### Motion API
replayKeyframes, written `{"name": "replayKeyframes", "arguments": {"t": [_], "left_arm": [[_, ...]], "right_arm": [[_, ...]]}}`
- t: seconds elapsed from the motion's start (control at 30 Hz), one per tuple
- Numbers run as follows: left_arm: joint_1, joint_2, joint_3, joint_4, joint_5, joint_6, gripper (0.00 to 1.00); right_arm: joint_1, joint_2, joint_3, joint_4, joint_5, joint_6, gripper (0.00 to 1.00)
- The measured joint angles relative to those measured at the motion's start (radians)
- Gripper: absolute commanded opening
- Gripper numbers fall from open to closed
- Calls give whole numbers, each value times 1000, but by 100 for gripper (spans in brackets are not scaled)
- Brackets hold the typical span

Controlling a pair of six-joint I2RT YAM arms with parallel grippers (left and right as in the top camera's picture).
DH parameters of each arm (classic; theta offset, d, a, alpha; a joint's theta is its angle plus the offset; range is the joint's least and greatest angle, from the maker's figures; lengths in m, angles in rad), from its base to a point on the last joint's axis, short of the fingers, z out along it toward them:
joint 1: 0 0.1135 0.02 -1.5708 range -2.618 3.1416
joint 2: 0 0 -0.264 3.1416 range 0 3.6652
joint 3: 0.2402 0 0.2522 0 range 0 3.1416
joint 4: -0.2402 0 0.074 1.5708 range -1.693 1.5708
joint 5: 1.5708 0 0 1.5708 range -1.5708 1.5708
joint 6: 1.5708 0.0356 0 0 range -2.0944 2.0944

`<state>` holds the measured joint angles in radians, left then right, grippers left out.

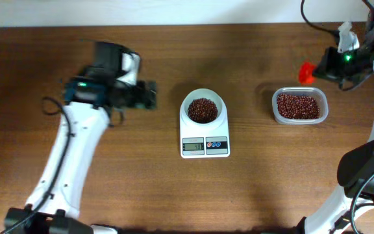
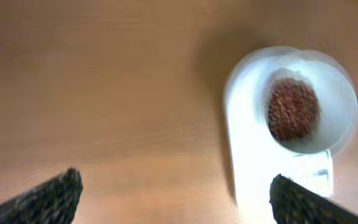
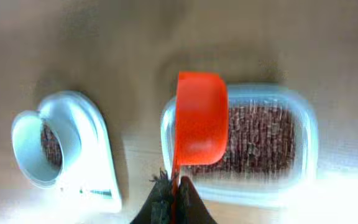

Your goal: Scoop item into bowl and weigh 50g on scale

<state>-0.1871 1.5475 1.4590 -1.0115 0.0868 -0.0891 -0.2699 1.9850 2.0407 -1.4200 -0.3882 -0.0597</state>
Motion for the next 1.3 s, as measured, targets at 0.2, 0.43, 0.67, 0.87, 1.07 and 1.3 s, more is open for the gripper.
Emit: {"name": "replayKeyframes", "arguments": {"t": [0.2, 0.43, 0.67, 0.87, 1.07, 1.3], "left_arm": [[-352, 0, -60, -62, -13, -64, 99], [-537, 0, -312, 116, -151, -295, 99], [-550, 0, -376, 155, -204, -327, 99], [-551, 0, -376, 149, -212, -328, 99], [-551, 0, -377, 149, -219, -328, 99], [-551, 0, -377, 149, -219, -328, 99]], "right_arm": [[0, 0, 0, -83, 71, -16, 4], [0, 0, 0, -90, 78, -30, 4], [0, 0, -8, -91, 115, -31, 4], [0, 0, -48, -83, 129, -34, 4], [15, 0, -88, -22, 130, -55, 4], [90, 2, -344, 253, 134, -66, 4]]}}
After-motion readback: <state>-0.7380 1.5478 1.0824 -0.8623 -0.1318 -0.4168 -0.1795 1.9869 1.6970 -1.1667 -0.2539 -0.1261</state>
